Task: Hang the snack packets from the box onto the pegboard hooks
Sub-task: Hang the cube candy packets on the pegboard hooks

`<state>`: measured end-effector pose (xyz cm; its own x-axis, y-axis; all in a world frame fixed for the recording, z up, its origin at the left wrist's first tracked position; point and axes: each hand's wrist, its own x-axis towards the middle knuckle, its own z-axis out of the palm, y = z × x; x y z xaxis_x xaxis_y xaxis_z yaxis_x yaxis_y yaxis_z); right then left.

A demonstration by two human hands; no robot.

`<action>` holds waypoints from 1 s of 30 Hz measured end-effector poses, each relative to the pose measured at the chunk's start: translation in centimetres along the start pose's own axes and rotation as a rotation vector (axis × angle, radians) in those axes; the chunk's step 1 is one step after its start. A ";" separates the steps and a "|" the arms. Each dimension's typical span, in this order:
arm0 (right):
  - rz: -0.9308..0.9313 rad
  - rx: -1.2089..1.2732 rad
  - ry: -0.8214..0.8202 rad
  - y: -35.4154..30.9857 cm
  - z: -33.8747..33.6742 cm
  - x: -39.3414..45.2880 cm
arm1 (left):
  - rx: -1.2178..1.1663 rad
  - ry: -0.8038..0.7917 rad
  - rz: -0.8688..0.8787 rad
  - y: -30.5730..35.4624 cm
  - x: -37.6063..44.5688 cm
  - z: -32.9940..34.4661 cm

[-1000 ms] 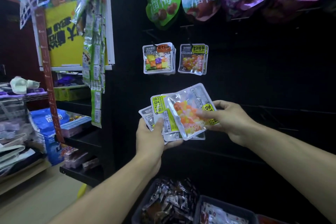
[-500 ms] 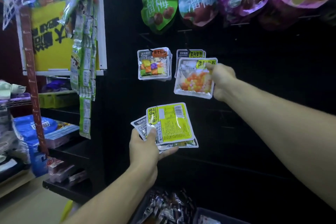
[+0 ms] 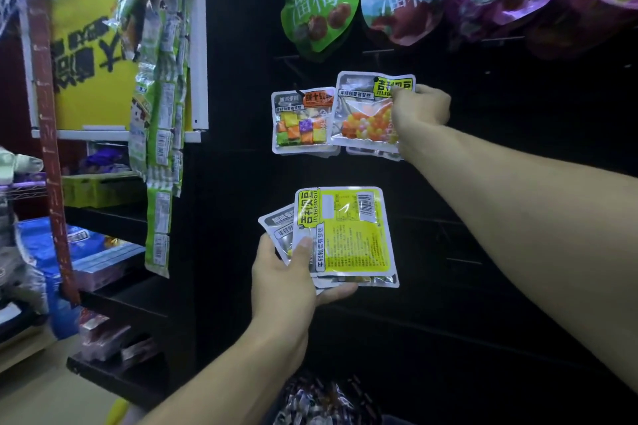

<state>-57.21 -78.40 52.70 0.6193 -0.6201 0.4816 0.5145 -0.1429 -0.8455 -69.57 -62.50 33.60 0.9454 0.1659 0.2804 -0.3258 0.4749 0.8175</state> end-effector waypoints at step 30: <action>0.210 -0.443 -0.817 3.5 -11.7 -11.1 | 0.048 0.079 0.125 -0.3 -2.6 1.9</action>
<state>-69.22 -81.06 41.75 0.9828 0.0409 0.1802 0.1779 -0.4736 -0.8626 -71.97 -64.68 33.56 0.8937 0.2897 0.3425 -0.4387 0.4047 0.8024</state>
